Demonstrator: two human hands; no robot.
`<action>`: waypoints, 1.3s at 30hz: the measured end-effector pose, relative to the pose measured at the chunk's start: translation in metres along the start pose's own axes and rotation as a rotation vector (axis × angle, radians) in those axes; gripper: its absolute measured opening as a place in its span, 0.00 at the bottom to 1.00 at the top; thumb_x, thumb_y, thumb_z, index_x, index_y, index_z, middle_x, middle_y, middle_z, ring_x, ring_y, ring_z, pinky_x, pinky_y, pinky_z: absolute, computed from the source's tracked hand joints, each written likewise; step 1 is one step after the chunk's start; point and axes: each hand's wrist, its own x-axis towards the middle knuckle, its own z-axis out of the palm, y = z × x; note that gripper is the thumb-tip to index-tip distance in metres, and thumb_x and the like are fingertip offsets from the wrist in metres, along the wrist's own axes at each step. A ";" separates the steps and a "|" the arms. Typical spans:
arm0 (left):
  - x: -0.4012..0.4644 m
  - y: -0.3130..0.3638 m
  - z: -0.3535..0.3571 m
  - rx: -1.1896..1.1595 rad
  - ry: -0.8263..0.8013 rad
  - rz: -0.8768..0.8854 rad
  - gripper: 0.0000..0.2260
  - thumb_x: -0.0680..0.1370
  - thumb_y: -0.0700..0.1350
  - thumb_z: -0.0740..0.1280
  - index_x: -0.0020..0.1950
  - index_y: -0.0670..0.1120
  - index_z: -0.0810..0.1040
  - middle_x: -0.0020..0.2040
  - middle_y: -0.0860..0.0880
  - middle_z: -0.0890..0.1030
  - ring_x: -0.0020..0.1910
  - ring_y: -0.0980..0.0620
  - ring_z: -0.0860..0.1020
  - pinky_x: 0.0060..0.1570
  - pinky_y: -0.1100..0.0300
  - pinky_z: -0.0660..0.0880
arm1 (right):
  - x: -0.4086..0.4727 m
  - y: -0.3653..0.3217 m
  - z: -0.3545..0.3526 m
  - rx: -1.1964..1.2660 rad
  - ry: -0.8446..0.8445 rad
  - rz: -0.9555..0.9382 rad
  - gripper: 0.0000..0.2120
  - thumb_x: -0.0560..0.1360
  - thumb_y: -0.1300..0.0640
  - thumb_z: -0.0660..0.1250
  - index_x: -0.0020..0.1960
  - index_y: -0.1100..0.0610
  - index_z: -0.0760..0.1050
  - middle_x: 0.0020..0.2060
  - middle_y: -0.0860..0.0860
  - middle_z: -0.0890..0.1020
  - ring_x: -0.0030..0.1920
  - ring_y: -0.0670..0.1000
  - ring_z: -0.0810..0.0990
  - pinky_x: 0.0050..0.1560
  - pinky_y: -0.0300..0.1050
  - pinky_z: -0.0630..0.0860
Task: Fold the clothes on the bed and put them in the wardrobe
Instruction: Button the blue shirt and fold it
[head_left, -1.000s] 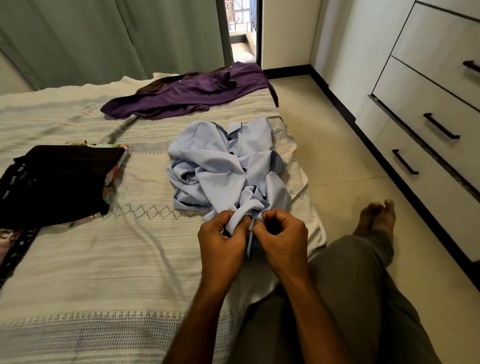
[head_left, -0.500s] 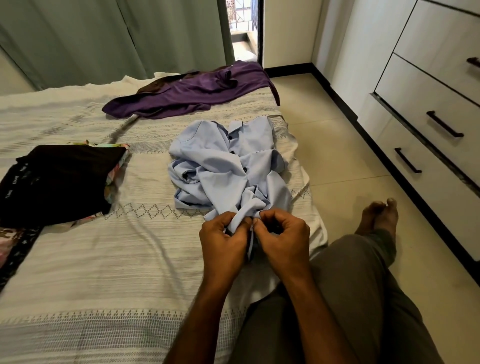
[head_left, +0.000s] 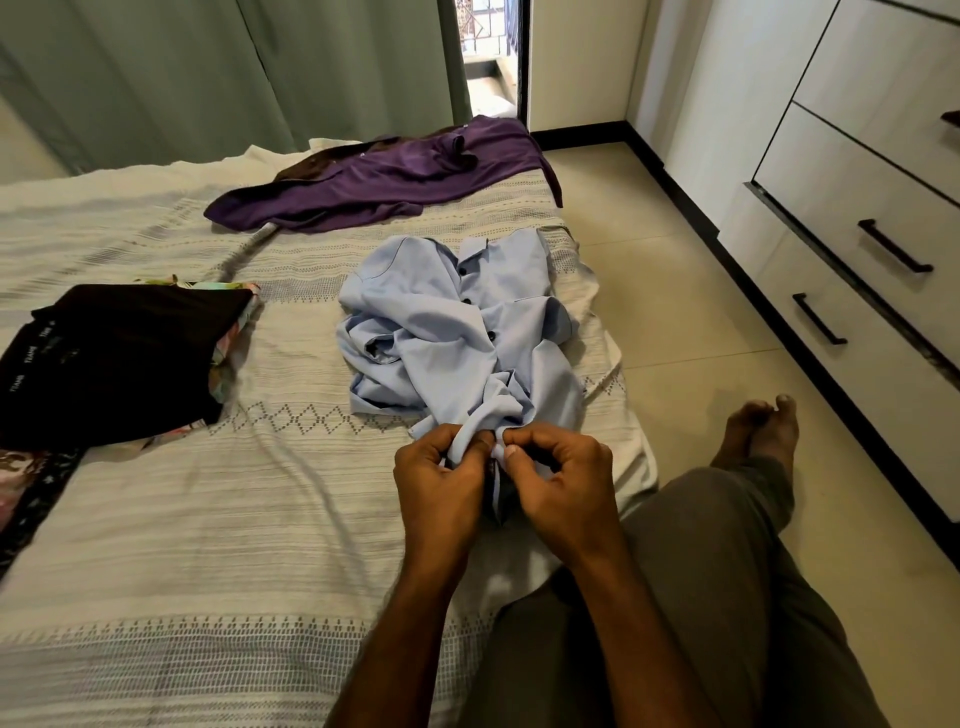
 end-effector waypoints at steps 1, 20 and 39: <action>0.002 0.000 -0.002 -0.007 -0.020 -0.008 0.05 0.76 0.36 0.72 0.40 0.41 0.84 0.36 0.38 0.81 0.35 0.48 0.79 0.37 0.52 0.78 | 0.001 0.000 -0.002 0.033 -0.011 0.010 0.05 0.74 0.62 0.73 0.47 0.55 0.86 0.41 0.42 0.86 0.44 0.42 0.85 0.48 0.36 0.81; 0.015 0.003 -0.033 -0.009 -0.358 -0.214 0.08 0.76 0.31 0.69 0.44 0.40 0.86 0.40 0.36 0.84 0.40 0.44 0.83 0.41 0.56 0.77 | 0.001 0.007 -0.009 -0.126 -0.263 -0.142 0.07 0.73 0.62 0.74 0.52 0.58 0.83 0.42 0.46 0.84 0.42 0.40 0.83 0.45 0.31 0.78; -0.006 0.030 -0.030 0.426 -0.221 0.185 0.05 0.72 0.41 0.78 0.38 0.49 0.86 0.33 0.55 0.83 0.35 0.56 0.81 0.37 0.66 0.75 | -0.002 0.001 -0.007 -0.176 -0.146 -0.207 0.08 0.71 0.52 0.70 0.44 0.56 0.80 0.32 0.47 0.81 0.34 0.45 0.79 0.35 0.30 0.73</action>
